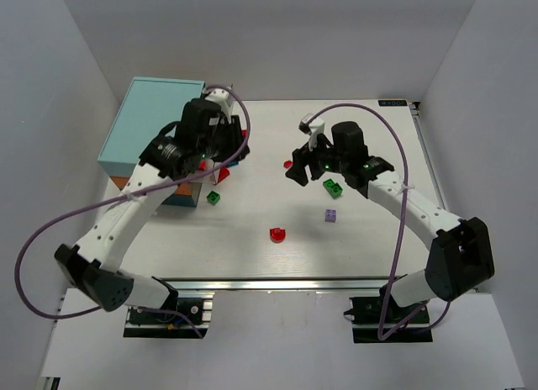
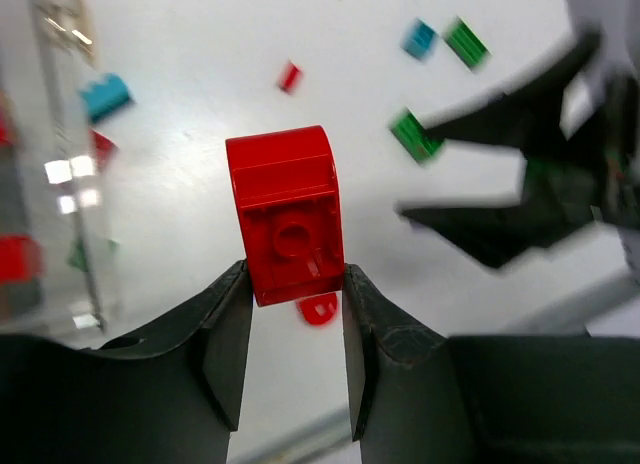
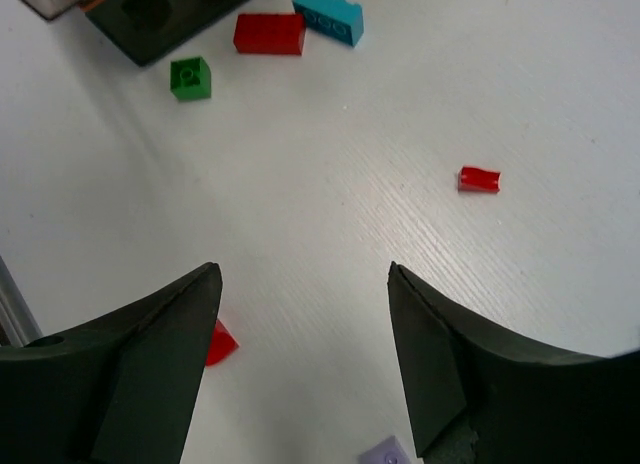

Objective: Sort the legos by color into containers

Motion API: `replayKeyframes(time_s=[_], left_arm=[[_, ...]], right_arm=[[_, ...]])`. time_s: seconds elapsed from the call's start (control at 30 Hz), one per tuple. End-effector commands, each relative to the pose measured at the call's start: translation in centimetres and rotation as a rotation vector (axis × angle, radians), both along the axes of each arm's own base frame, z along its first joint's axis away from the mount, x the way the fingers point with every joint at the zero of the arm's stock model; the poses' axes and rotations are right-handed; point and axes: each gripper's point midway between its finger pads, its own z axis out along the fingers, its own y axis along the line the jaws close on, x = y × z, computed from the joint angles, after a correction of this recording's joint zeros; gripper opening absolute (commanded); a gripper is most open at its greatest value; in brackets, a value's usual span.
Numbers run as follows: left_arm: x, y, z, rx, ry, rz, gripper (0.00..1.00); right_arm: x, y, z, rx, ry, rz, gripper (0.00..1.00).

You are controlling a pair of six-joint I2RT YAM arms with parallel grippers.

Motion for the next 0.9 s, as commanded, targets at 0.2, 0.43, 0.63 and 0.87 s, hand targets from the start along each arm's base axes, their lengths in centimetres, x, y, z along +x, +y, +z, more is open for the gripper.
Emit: replayKeyframes(time_s=[0.2,0.43,0.63,0.87], left_arm=[[9.8,8.4,3.5,0.163,-0.139,0.322,0.04],[11.9,11.4,1.1,0.298,-0.122,0.368,0.13],[11.7,11.9,-1.3,0.312,-0.074,0.384,0.50],[11.0,12.2,-1.3,0.309,-0.083,0.395,0.73]], right_arm=[[-6.8,-0.7,-3.4,-0.068,-0.038,0.389,0.84],[-9.7,0.0,-5.8,-0.055,-0.063,0.621,0.85],[-9.3,0.4,-8.8,-0.116,-0.119,0.767,0.89],[-8.8,1.4,-11.9,-0.155,-0.148,0.879,0.89]])
